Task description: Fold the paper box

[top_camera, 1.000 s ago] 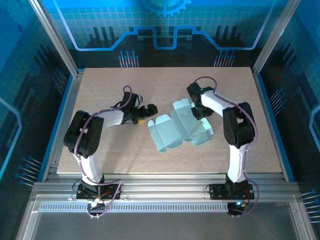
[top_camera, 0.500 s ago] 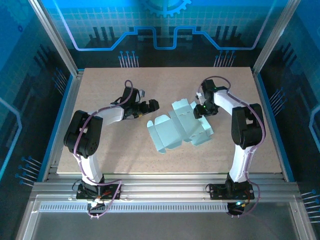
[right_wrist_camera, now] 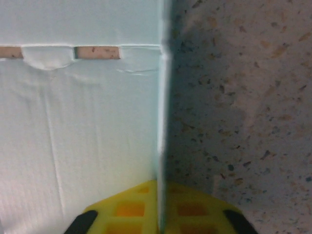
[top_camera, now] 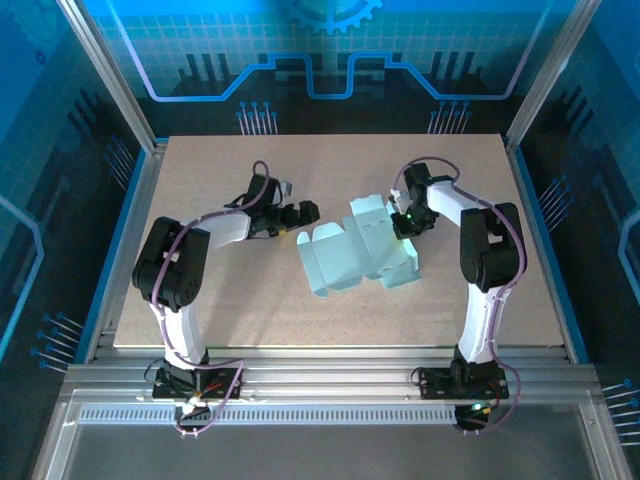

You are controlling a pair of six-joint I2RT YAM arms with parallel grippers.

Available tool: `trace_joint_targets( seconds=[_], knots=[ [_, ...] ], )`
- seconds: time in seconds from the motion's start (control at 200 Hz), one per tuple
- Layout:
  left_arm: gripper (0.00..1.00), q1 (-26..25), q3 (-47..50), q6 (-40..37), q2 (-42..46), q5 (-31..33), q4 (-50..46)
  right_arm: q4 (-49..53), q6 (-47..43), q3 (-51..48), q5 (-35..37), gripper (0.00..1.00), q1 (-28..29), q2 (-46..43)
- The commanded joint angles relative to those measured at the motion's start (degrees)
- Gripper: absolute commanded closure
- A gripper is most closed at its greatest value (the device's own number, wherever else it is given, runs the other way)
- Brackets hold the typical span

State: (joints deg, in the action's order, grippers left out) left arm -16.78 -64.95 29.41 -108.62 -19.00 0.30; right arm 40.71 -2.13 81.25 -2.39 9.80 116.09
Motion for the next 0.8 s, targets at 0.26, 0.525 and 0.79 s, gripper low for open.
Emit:
trace_joint_targets(
  seconds=[0.26, 0.525, 0.79],
  knots=[
    [0.06, -0.3, -8.9, -15.4, -3.7, -8.3, 0.6, -9.3, -5.4, -7.8, -2.3, 1.00, 2.4, -12.4],
    [0.29, -0.4, -19.3, -24.3, -9.9, -15.2, -12.2, -8.6, -7.6, -6.9, -1.8, 1.00, 4.1, -12.8],
    [0.36, -0.4, -20.7, -21.6, -13.5, -15.5, -12.2, -8.7, -7.5, -6.5, -5.8, 1.00, 4.1, -13.2]
  ],
)
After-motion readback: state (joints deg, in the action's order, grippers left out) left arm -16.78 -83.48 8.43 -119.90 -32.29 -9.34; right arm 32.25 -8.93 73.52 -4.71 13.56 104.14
